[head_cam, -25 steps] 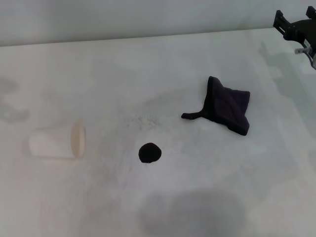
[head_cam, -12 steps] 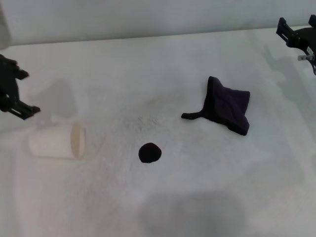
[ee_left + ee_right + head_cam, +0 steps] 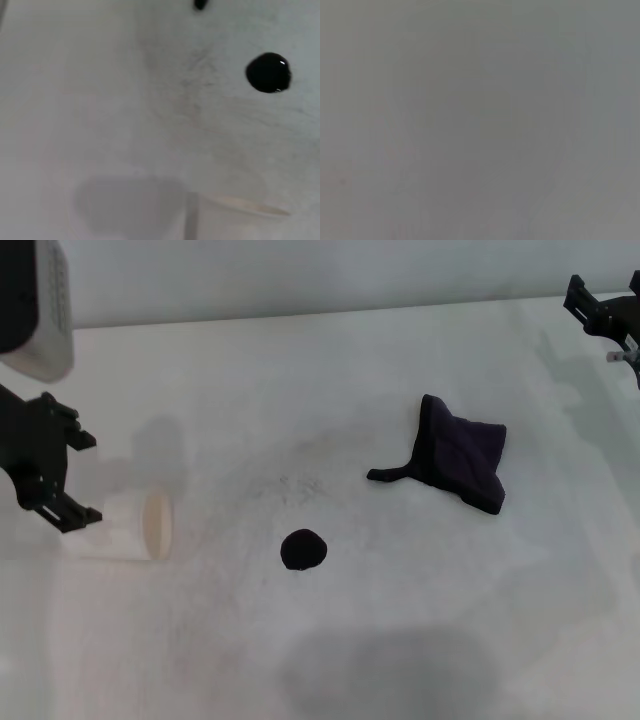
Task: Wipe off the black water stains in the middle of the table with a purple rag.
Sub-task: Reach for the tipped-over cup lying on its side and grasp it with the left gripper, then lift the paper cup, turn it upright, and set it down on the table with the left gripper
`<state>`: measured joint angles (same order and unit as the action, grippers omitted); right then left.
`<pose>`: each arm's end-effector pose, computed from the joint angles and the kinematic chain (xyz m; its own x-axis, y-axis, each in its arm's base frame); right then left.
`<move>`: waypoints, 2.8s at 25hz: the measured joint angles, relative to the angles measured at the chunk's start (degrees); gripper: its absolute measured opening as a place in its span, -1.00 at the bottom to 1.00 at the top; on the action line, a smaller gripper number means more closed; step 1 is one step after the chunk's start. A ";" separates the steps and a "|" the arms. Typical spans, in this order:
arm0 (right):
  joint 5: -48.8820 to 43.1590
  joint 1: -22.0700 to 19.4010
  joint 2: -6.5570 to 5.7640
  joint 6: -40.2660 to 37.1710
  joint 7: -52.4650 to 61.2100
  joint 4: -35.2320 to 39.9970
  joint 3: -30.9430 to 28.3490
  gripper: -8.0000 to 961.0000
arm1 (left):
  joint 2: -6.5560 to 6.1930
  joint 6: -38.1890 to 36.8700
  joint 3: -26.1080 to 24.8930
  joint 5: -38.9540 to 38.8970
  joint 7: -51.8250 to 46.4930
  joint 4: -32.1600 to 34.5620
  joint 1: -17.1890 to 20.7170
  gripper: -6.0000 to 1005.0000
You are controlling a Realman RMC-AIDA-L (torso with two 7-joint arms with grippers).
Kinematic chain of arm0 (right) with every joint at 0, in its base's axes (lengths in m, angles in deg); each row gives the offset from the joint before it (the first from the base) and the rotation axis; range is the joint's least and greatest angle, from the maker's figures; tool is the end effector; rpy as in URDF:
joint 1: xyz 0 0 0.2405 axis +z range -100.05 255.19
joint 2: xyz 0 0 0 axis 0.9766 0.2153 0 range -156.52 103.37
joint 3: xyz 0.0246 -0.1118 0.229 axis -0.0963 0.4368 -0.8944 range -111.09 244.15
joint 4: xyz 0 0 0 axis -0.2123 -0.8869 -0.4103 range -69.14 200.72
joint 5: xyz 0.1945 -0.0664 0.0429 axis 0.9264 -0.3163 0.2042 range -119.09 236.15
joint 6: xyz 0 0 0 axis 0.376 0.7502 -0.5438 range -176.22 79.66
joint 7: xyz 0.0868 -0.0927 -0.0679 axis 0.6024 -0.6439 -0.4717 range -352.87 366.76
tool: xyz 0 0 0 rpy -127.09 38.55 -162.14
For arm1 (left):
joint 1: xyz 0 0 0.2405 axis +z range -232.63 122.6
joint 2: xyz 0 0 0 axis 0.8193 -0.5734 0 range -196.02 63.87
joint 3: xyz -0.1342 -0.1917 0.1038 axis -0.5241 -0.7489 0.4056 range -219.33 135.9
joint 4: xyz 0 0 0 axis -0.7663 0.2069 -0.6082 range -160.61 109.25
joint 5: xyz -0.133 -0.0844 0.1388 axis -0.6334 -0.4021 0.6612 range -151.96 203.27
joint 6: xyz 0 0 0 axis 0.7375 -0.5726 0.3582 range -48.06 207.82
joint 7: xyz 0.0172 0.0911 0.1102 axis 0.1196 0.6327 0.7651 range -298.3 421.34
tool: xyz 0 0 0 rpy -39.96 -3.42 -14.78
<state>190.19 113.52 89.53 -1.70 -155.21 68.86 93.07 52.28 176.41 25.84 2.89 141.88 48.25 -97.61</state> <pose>0.3591 0.3942 0.0315 0.6876 -0.1618 -0.7078 -0.7128 0.0349 -0.7005 -0.1769 0.3790 0.0384 0.8579 0.0138 -0.5137 -0.0953 -0.9780 -0.1854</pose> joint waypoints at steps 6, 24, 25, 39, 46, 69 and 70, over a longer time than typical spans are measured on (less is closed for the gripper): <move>0.00 0.35 0.00 0.00 0.00 0.00 -0.03 0.81 | 0.31 -0.97 2.31 -0.11 0.02 -2.12 0.31 0.77; -0.05 0.21 0.06 -0.01 0.48 -0.79 0.08 0.81 | 0.43 -13.79 4.30 -2.99 2.55 -15.86 0.35 0.77; -0.07 0.21 0.06 -0.01 0.59 -0.79 0.13 0.81 | 0.45 -14.18 4.30 -2.99 2.56 -16.30 0.39 0.77; -0.27 0.11 0.09 0.86 1.28 -0.79 0.57 0.81 | 0.65 -16.95 4.32 -5.14 2.08 -19.32 0.52 0.77; -0.27 -0.10 -0.01 1.40 1.31 -0.79 0.62 0.81 | 0.73 -17.65 4.35 -6.17 1.55 -19.25 1.06 0.77; -0.27 -0.42 -0.36 1.35 1.31 -0.13 0.23 0.81 | 0.76 -38.12 1.86 -46.44 12.99 -18.86 16.40 0.77; -0.28 -0.40 -0.36 1.34 1.31 -0.13 0.25 0.81 | 0.80 -38.51 1.95 -49.39 15.23 -19.29 17.13 0.76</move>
<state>189.92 113.12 89.17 -0.36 -153.89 68.74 93.32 53.09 137.89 27.79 -46.51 157.11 28.97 -80.47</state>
